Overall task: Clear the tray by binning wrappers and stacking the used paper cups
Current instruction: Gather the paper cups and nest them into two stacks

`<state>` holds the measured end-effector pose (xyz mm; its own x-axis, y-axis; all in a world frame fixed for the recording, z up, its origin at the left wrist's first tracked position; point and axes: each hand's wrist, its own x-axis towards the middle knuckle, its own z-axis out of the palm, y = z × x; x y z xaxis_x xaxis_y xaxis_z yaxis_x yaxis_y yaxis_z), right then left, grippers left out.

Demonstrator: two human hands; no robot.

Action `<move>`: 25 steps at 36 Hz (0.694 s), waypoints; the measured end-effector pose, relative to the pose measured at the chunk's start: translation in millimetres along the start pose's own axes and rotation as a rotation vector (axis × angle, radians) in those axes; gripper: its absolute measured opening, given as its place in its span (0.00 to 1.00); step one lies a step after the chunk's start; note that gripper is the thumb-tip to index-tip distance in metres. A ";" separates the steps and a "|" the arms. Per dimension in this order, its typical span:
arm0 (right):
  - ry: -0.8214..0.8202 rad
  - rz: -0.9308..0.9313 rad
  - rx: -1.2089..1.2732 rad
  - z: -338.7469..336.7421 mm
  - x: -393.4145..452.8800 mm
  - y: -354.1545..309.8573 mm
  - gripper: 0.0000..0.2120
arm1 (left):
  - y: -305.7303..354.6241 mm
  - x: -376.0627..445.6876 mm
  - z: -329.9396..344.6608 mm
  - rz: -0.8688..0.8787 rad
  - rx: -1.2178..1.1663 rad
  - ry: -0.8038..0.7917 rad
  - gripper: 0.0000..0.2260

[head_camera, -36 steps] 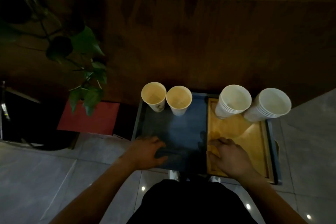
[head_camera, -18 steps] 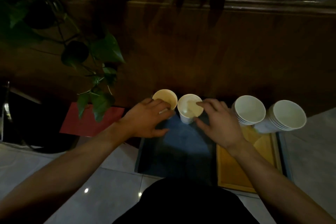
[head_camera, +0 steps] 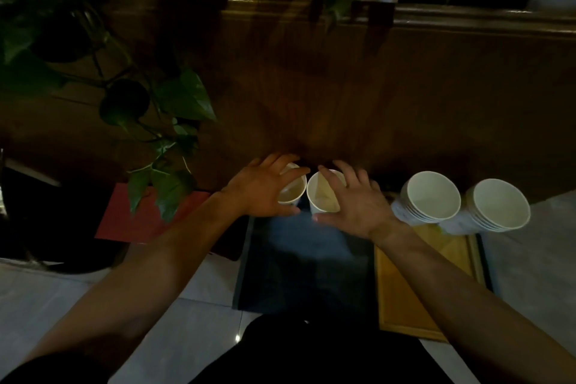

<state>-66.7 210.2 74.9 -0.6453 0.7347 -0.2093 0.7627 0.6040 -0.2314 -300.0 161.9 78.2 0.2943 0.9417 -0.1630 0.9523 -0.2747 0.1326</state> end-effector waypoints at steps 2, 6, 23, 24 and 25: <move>-0.002 -0.012 -0.010 4.1 1.8 -0.2 0.48 | 0.1 -0.1 3.5 -0.003 -0.015 0.002 0.38; 0.006 -0.024 -0.013 9.8 4.7 0.4 0.45 | 1.0 -1.4 8.6 -0.039 -0.058 0.034 0.37; 0.066 -0.066 -0.016 7.5 -12.5 -1.9 0.37 | 25.8 -19.9 13.7 -0.202 -0.200 0.139 0.34; 0.072 -0.072 -0.011 6.6 -15.8 -1.4 0.37 | 29.2 -21.9 13.8 -0.213 -0.228 0.158 0.34; 0.079 -0.074 -0.005 5.3 -19.2 -1.1 0.37 | 32.8 -23.7 13.7 -0.222 -0.256 0.173 0.34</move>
<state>-55.4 193.9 74.1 -0.6945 0.7101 -0.1160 0.7135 0.6588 -0.2385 -274.7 127.9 73.0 0.0446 0.9977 -0.0502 0.9340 -0.0238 0.3565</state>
